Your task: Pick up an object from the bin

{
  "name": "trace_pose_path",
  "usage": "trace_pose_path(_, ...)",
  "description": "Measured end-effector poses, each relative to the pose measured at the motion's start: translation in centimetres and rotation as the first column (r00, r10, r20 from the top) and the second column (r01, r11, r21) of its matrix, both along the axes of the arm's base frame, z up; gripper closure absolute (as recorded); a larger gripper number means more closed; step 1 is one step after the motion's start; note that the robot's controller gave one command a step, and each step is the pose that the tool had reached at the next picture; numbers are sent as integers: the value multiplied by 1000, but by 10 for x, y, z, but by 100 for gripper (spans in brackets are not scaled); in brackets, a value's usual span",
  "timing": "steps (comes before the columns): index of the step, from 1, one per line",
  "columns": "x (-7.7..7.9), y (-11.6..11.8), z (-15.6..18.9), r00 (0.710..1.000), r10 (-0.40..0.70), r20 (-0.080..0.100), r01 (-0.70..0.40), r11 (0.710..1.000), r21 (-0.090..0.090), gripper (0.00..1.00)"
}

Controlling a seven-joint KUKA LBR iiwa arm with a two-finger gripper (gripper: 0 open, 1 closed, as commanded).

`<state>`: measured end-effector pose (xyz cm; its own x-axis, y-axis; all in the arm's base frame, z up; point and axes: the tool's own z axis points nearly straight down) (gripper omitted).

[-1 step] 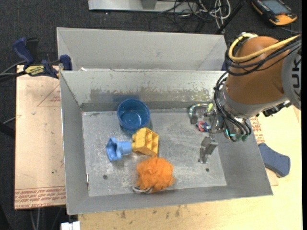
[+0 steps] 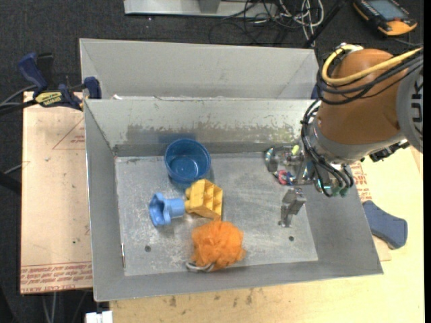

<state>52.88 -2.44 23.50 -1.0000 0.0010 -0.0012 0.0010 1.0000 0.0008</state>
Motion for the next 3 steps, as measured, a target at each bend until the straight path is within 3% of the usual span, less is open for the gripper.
trace_pose_path(1,4,33,-46,999,32,8,-32,999,-1,0)
trace_pose_path(2,-24,61,-86,989,150,-1,-150,989,0,0)
trace_pose_path(3,5,114,-142,990,132,53,-131,991,-6,100)
